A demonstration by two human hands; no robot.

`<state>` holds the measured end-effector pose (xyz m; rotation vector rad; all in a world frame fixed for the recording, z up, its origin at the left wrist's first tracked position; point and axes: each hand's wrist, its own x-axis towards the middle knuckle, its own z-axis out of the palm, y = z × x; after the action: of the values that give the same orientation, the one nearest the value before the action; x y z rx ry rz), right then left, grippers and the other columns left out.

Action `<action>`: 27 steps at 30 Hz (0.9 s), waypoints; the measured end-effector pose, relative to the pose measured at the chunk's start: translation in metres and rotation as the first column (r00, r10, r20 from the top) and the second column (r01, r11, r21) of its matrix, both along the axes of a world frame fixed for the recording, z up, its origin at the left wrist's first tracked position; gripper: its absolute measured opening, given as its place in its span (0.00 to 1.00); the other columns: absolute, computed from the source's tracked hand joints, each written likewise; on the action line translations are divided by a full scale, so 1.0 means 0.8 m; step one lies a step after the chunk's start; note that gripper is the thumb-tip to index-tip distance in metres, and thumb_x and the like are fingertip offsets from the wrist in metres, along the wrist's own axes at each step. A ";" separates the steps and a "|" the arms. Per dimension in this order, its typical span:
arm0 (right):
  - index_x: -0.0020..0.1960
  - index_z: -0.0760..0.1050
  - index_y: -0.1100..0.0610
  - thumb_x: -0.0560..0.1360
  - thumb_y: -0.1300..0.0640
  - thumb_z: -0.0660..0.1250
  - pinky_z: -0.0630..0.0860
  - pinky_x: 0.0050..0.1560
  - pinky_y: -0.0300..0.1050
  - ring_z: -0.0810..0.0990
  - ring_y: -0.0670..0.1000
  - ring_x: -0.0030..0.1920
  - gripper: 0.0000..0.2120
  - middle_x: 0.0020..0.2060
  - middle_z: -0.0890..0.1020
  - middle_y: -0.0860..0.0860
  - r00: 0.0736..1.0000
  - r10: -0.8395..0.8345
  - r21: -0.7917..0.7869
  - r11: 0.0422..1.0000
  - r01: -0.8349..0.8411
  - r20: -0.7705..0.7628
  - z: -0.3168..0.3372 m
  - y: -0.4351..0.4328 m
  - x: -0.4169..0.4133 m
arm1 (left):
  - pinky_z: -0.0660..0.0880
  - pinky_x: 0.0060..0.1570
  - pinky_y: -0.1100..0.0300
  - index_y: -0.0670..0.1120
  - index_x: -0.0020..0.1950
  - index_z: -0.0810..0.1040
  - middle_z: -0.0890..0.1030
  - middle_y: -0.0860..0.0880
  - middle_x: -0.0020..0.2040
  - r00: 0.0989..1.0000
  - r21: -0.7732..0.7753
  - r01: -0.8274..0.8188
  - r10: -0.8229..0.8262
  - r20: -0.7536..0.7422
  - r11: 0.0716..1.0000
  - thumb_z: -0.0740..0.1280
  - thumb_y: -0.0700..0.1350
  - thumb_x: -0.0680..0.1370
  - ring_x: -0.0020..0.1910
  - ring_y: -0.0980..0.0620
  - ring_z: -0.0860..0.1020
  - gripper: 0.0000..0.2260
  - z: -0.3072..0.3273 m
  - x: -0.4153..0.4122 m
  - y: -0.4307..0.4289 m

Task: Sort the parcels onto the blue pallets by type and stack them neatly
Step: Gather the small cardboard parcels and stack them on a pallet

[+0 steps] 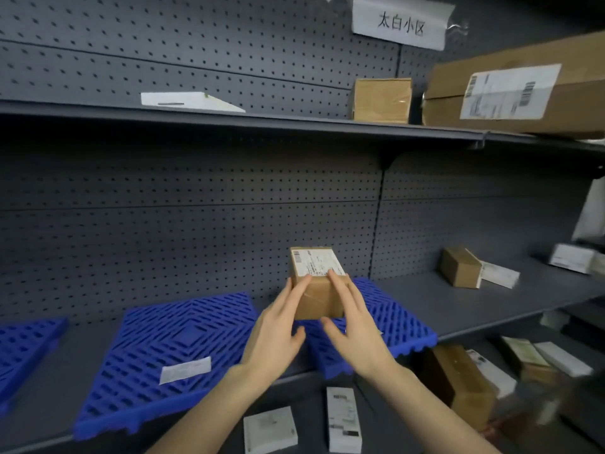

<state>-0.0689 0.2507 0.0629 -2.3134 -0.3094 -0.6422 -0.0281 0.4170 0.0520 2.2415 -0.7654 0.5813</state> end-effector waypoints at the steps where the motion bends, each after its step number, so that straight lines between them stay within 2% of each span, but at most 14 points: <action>1: 0.74 0.48 0.34 0.78 0.54 0.63 0.70 0.58 0.40 0.63 0.29 0.56 0.34 0.75 0.51 0.40 1.000 -0.005 0.004 1.000 0.005 -0.025 -0.006 -0.007 0.020 | 0.77 0.54 0.54 0.71 0.73 0.43 0.55 0.52 0.78 1.000 0.015 -0.007 0.008 -0.025 1.000 0.67 0.39 0.75 0.65 0.49 0.74 0.43 -0.007 0.018 -0.008; 5: 0.73 0.50 0.35 0.78 0.53 0.63 0.73 0.59 0.45 0.68 0.42 0.56 0.32 0.75 0.53 0.43 0.993 -0.027 -0.025 0.999 0.024 -0.118 -0.025 -0.032 0.094 | 0.80 0.45 0.55 0.71 0.72 0.42 0.57 0.54 0.78 0.993 0.069 -0.011 0.020 -0.118 0.998 0.67 0.40 0.75 0.56 0.51 0.78 0.42 -0.027 0.089 -0.028; 11: 0.73 0.51 0.34 0.78 0.54 0.62 0.72 0.62 0.46 0.69 0.46 0.60 0.31 0.75 0.53 0.45 0.974 -0.015 -0.017 1.000 0.011 -0.227 -0.052 -0.061 0.168 | 0.77 0.53 0.58 0.69 0.72 0.43 0.60 0.54 0.76 0.981 0.146 0.022 0.007 -0.195 0.989 0.69 0.48 0.75 0.62 0.53 0.75 0.40 -0.051 0.165 -0.047; 15: 0.73 0.52 0.37 0.78 0.53 0.62 0.74 0.58 0.44 0.72 0.49 0.59 0.30 0.75 0.53 0.45 0.955 -0.018 -0.059 0.998 0.001 -0.297 -0.065 -0.076 0.198 | 0.76 0.56 0.58 0.67 0.73 0.45 0.62 0.53 0.76 0.972 0.183 0.029 0.015 -0.235 0.983 0.69 0.49 0.75 0.64 0.53 0.74 0.39 -0.064 0.187 -0.058; 18: 0.75 0.52 0.40 0.78 0.52 0.63 0.73 0.60 0.45 0.71 0.52 0.64 0.30 0.76 0.53 0.49 0.946 -0.017 -0.100 0.995 -0.016 -0.325 -0.067 -0.085 0.211 | 0.76 0.57 0.57 0.64 0.74 0.47 0.63 0.53 0.75 0.969 0.214 0.020 0.034 -0.246 0.977 0.69 0.49 0.75 0.64 0.53 0.74 0.37 -0.068 0.194 -0.065; 23: 0.76 0.49 0.40 0.79 0.52 0.62 0.71 0.65 0.48 0.68 0.54 0.70 0.32 0.78 0.45 0.49 0.921 0.036 -0.134 0.986 -0.095 -0.388 -0.068 -0.098 0.215 | 0.74 0.61 0.54 0.64 0.73 0.47 0.60 0.53 0.76 0.955 0.264 -0.002 0.080 -0.285 0.964 0.70 0.49 0.75 0.65 0.51 0.73 0.38 -0.071 0.192 -0.076; 25: 0.76 0.47 0.39 0.78 0.51 0.62 0.72 0.62 0.46 0.69 0.53 0.68 0.33 0.77 0.42 0.47 0.916 0.049 -0.160 0.980 -0.122 -0.398 -0.065 -0.104 0.212 | 0.74 0.60 0.53 0.64 0.74 0.47 0.58 0.51 0.77 0.948 0.309 -0.045 0.139 -0.288 0.950 0.69 0.50 0.75 0.66 0.49 0.72 0.37 -0.063 0.183 -0.080; 27: 0.76 0.48 0.40 0.78 0.50 0.62 0.73 0.58 0.45 0.72 0.53 0.66 0.33 0.77 0.41 0.44 0.931 0.042 -0.196 0.973 -0.121 -0.363 -0.060 -0.112 0.205 | 0.74 0.59 0.55 0.62 0.75 0.51 0.52 0.50 0.79 0.944 0.344 -0.136 0.227 -0.240 0.929 0.67 0.51 0.76 0.68 0.46 0.70 0.33 -0.050 0.169 -0.084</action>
<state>0.0950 0.1611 0.0151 -2.5515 -0.3137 -0.1410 0.1068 0.3500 0.0122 2.6468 -0.5409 0.2266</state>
